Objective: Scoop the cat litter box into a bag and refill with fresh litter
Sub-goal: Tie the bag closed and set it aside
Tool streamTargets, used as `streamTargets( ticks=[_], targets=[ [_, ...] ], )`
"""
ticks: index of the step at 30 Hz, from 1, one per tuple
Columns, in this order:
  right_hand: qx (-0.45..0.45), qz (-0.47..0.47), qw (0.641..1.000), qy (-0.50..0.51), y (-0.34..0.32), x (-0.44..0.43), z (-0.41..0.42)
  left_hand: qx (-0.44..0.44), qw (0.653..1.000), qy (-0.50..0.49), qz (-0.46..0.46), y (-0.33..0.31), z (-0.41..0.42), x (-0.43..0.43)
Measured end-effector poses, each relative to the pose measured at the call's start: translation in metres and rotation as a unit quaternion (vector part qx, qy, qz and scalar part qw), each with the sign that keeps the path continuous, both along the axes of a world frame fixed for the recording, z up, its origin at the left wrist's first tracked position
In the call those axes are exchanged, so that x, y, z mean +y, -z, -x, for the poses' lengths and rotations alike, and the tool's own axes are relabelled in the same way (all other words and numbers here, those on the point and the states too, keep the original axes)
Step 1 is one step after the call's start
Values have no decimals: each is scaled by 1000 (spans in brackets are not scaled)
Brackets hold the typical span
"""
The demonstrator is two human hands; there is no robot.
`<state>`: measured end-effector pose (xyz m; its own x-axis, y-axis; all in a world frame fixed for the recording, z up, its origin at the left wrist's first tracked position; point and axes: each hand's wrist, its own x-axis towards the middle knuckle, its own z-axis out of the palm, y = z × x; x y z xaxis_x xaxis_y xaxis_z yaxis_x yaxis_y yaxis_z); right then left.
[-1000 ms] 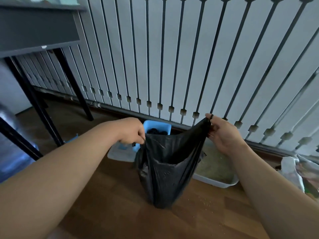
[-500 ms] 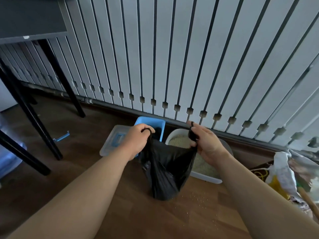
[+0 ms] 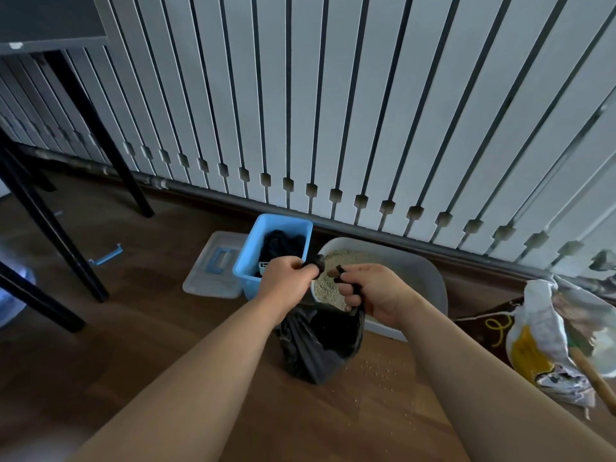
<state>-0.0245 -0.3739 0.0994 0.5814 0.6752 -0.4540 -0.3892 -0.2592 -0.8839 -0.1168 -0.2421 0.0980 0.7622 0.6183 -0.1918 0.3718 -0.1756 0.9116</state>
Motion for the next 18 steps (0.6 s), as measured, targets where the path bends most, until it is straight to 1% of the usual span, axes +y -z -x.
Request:
streamTargets(
  ticks=[2,4,6,7,8,9,11,12,15,18],
  targets=[
    [22,-15,999,-31,3,0,4,-34,997,23,-73,6,-2,-4],
    [36,-33,997,-61,3,-1,7,-52,992,41,-110,12,-5,-10],
    [11,-26,998,-63,6,1,8,-54,987,65,-134,18,-6,-14],
    [-6,-19,999,-50,8,2,9,-52,987,72,-131,20,-7,-15],
    [-15,-18,999,-31,10,3,8,-52,990,74,-112,19,-6,-15],
    [-11,-27,1000,-9,13,5,7,-52,993,74,-73,19,-5,-15],
    [24,-69,997,25,16,6,4,-52,996,63,32,20,-4,-13],
    [43,-93,994,31,17,5,2,-48,995,48,69,22,-5,-11],
    [73,-128,989,8,18,2,1,-32,992,30,116,23,-7,-8],
    [73,-116,989,-51,17,-1,0,-40,976,48,208,19,-8,-8]
  ],
)
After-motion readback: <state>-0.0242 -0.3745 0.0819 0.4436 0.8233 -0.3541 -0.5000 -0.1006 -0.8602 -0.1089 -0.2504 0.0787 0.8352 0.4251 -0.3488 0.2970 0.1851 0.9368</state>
